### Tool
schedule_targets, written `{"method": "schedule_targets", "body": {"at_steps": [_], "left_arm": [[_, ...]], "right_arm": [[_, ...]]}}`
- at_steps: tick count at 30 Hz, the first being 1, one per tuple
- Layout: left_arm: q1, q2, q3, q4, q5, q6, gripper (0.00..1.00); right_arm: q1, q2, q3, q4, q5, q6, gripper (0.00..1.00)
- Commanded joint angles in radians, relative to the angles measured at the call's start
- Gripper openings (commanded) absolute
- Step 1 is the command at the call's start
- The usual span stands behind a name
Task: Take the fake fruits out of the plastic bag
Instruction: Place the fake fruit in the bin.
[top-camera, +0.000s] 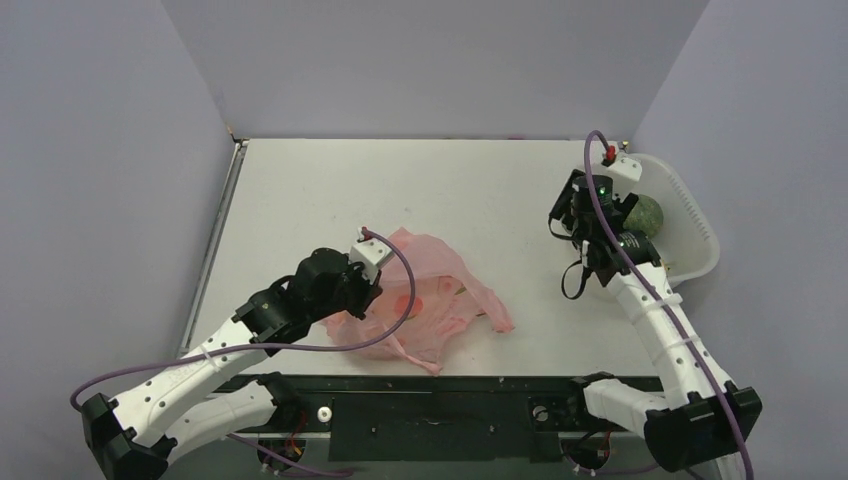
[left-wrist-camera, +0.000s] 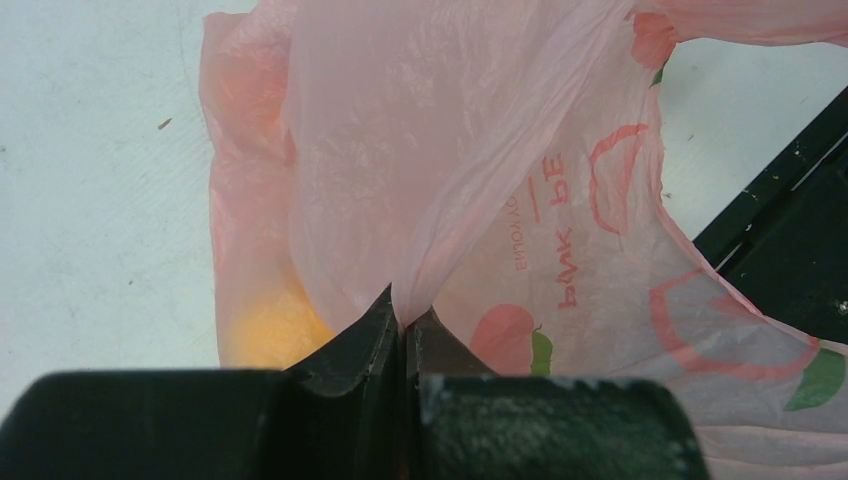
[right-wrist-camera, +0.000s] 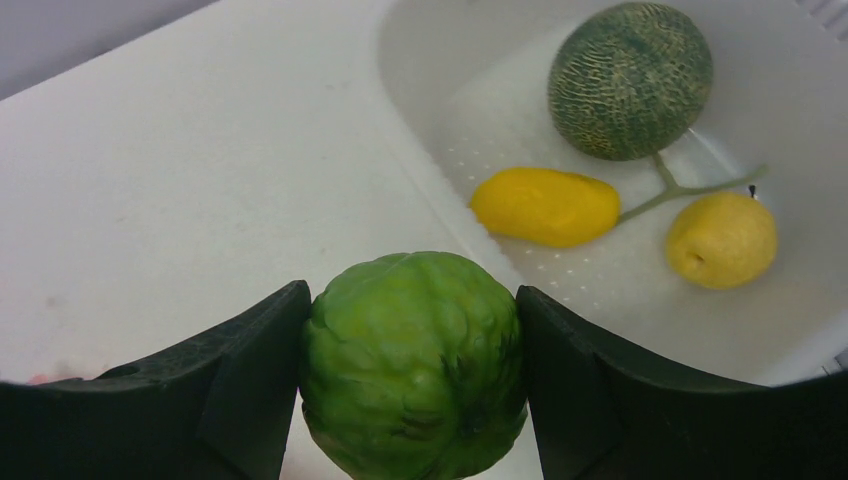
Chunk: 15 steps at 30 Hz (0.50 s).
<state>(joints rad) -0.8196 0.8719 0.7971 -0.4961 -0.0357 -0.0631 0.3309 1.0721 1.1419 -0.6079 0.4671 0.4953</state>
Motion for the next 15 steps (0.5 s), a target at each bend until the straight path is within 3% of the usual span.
{"method": "schedule_targets", "body": {"at_steps": [1,10,12,15], "left_arm": [[0.01,-0.011,0.004,0.041,0.01,0.025,0.0],[0.009,-0.034,-0.013,0.065,0.096,0.049,0.0],[0.008,-0.031,-0.014,0.069,0.123,0.054,0.0],[0.009,-0.025,-0.015,0.073,0.158,0.057,0.0]], "right_arm": [[-0.166,0.07,-0.035,0.124,-0.061,0.007,0.0],[-0.431,0.248,-0.066,0.215,-0.199,-0.018,0.0],[-0.47,0.268,-0.071,0.223,-0.232,-0.011,0.08],[-0.488,0.296,-0.08,0.227,-0.235,-0.007,0.28]]}}
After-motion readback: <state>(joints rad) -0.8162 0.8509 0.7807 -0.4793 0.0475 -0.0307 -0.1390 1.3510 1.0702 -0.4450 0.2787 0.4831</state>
